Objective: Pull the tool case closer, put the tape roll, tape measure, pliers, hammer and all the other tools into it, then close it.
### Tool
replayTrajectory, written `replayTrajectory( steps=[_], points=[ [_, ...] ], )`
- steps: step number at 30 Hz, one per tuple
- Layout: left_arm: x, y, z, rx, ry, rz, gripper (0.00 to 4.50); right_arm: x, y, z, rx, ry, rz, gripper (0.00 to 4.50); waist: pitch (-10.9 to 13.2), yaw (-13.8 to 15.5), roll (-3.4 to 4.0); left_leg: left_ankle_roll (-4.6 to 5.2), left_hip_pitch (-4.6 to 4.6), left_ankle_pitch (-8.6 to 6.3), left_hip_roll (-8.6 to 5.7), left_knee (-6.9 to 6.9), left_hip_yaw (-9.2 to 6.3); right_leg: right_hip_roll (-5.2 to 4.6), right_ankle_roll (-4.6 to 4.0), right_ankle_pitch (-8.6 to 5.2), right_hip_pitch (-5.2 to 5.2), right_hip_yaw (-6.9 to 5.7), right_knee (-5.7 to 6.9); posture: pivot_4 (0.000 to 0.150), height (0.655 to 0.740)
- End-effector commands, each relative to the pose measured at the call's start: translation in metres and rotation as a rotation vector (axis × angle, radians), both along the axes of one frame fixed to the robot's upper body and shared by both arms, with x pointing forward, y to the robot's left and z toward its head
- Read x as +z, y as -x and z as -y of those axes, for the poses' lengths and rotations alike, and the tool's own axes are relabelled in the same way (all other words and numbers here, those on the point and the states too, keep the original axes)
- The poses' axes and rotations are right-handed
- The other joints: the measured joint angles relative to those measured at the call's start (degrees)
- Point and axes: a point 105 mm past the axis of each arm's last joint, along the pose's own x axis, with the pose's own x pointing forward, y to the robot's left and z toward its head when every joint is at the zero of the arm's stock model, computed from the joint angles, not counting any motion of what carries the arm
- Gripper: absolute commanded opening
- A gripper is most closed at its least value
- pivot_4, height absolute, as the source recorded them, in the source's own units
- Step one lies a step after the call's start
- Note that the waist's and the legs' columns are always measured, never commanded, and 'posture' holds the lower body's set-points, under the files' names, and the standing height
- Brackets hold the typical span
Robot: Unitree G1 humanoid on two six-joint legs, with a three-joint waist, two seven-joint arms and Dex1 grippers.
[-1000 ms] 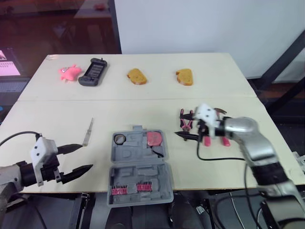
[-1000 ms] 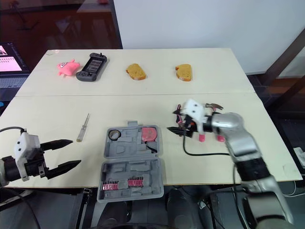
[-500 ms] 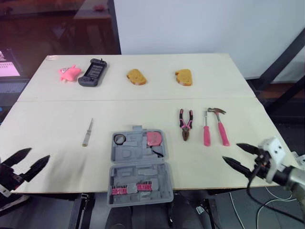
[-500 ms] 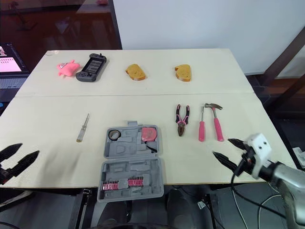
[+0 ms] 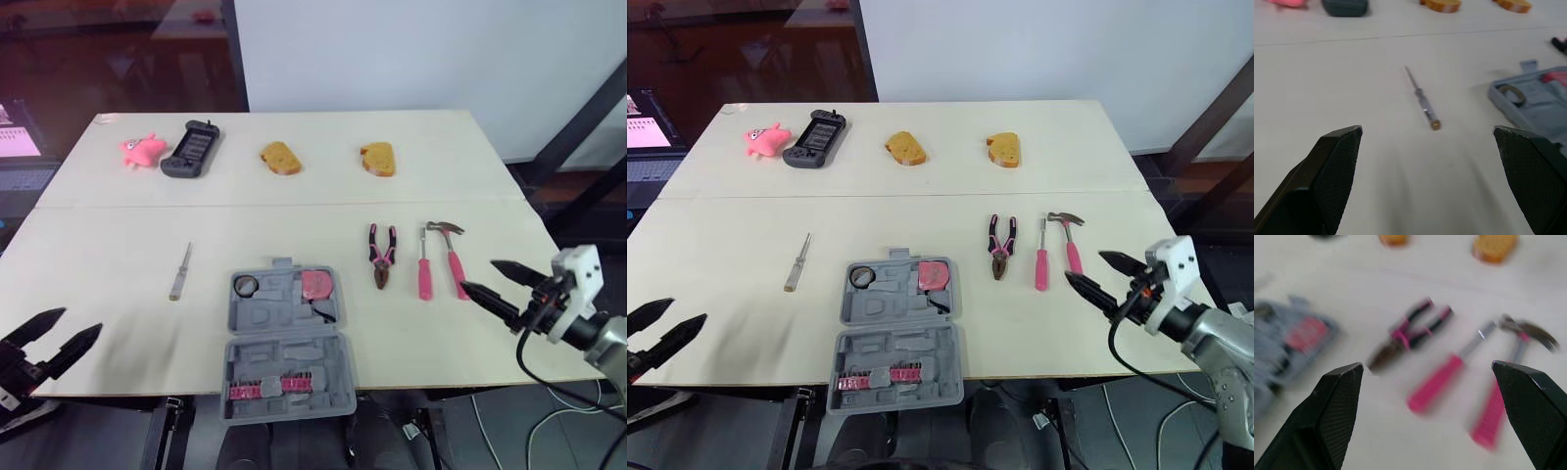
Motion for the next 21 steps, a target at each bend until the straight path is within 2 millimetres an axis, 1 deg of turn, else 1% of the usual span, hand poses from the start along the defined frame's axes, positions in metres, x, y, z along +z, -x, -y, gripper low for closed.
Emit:
replayTrajectory(
  steps=[1,2,4,6,8,10,12,15,18,19,21],
  points=[
    [0.029,-0.023,0.044,-0.210,-0.006,0.052,4.50,0.031,0.004,-0.037,0.139,0.008,0.040,4.45,0.00,0.26,0.00,0.00,-0.01,0.00,0.00,0.01,-0.01,0.00,0.00,0.00,0.00,0.00,0.00,0.150,0.7400],
    [0.032,-0.027,0.058,-0.281,-0.026,0.046,4.50,0.033,0.007,-0.047,0.177,0.022,0.031,4.45,0.00,0.43,-0.02,0.00,-0.01,0.00,0.00,0.02,-0.01,0.00,0.00,0.00,0.01,0.00,0.00,0.150,0.7400],
    [0.037,-0.032,0.077,-0.376,-0.042,0.034,4.50,0.034,0.011,-0.061,0.214,0.051,0.021,4.45,-0.03,0.51,-0.07,0.00,-0.03,0.00,0.00,0.02,-0.02,0.01,0.00,0.00,0.00,0.00,-0.01,0.150,0.7400],
    [0.041,-0.034,0.087,-0.432,-0.041,0.025,4.50,0.035,0.013,-0.068,0.220,0.068,0.020,4.45,-0.03,0.41,-0.07,0.00,-0.04,0.00,0.00,-0.05,-0.01,0.01,0.01,0.00,0.00,0.00,-0.08,0.150,0.7400],
    [0.043,-0.038,0.101,-0.529,-0.115,0.016,4.50,0.034,0.017,-0.077,0.230,0.084,0.028,4.45,-0.02,0.13,-0.04,0.00,-0.05,0.00,0.00,-0.07,0.01,0.01,0.04,-0.01,-0.01,0.01,-0.12,0.150,0.7400],
    [0.051,-0.045,0.120,-0.639,-0.140,0.026,4.50,0.026,0.023,-0.088,0.235,0.116,0.017,4.45,-0.01,0.02,-0.03,0.01,-0.05,0.00,0.00,-0.07,0.00,0.03,0.05,0.00,-0.03,0.01,-0.12,0.150,0.7400],
    [0.058,-0.047,0.134,-0.728,-0.159,0.036,4.50,0.017,0.029,-0.094,0.241,0.131,-0.005,4.45,-0.02,0.14,-0.07,0.01,-0.05,0.00,0.00,-0.06,-0.05,0.06,0.03,0.01,-0.02,-0.02,-0.10,0.150,0.7400],
    [0.061,-0.051,0.142,-0.780,-0.181,0.035,4.50,0.010,0.035,-0.097,0.236,0.140,-0.010,4.45,-0.02,0.05,-0.06,0.01,-0.07,0.00,-0.01,-0.04,-0.01,0.02,0.04,0.00,0.01,0.00,-0.14,0.150,0.7400],
    [0.062,-0.057,0.144,-0.812,-0.218,0.023,4.50,0.001,0.040,-0.098,0.244,0.179,-0.024,4.45,-0.02,-0.16,-0.06,0.01,-0.07,0.00,0.00,-0.04,-0.02,0.04,0.05,0.01,0.00,0.00,-0.14,0.150,0.7400],
    [0.061,-0.059,0.142,-0.809,-0.235,0.020,4.50,-0.003,0.041,-0.098,0.259,0.207,-0.036,4.45,-0.01,-0.23,-0.04,0.01,-0.06,0.00,0.00,-0.05,-0.03,0.05,0.05,0.01,0.00,0.00,-0.13,0.150,0.7400],
    [0.051,-0.062,0.138,-0.790,-0.289,-0.014,4.50,-0.011,0.040,-0.099,0.283,0.266,-0.041,4.45,-0.01,-0.27,-0.04,0.01,-0.05,0.00,0.00,-0.06,-0.02,0.05,0.05,0.01,-0.01,0.00,-0.13,0.150,0.7400]
  ],
)
